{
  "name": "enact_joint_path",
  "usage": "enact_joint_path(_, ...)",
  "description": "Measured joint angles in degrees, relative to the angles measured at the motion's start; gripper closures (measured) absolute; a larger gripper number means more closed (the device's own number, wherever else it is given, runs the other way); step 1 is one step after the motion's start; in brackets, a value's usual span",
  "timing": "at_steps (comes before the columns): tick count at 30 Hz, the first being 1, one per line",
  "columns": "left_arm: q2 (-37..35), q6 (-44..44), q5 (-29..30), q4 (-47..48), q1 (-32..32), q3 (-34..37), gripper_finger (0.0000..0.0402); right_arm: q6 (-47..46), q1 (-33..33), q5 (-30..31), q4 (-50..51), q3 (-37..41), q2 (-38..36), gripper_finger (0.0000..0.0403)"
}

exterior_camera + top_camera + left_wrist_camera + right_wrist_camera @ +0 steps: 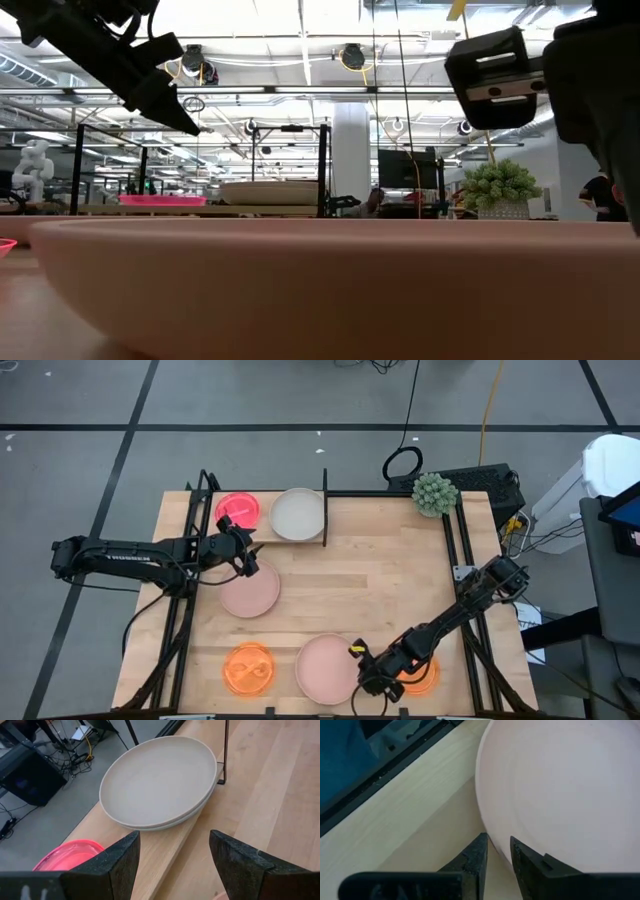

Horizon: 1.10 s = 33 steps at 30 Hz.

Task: Place and stack plates onto a shelf
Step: Stack the bottom pink plate on top of the gray plate on the shelf

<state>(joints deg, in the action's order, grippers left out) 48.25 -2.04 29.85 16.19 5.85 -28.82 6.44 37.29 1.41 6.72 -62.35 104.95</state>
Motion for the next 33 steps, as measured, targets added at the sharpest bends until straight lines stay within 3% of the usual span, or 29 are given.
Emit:
enact_joint_path(9, 0.0, 0.0, 0.0, 0.0, 0.0, 0.0, 0.0158, 1.0, -1.2, 0.0, -0.2, 0.0, 0.3, 0.0332)
enact_joint_path(19, 0.0, 0.0, 0.0, 0.1, 0.0, 0.0, 0.0158, 8.1, -1.2, 0.2, -2.6, 0.0, 3.6, 0.0333)
enact_joint_path(27, 0.0, 0.0, 0.0, 0.1, 0.0, 0.0, 0.0158, 9.7, -1.1, 0.7, -2.9, -0.1, 3.1, 0.0389)
enact_joint_path(33, 0.0, 0.0, 0.0, 0.1, 0.0, 0.0, 0.0158, 8.7, -0.3, 3.7, -3.8, 0.0, 2.3, 0.0395)
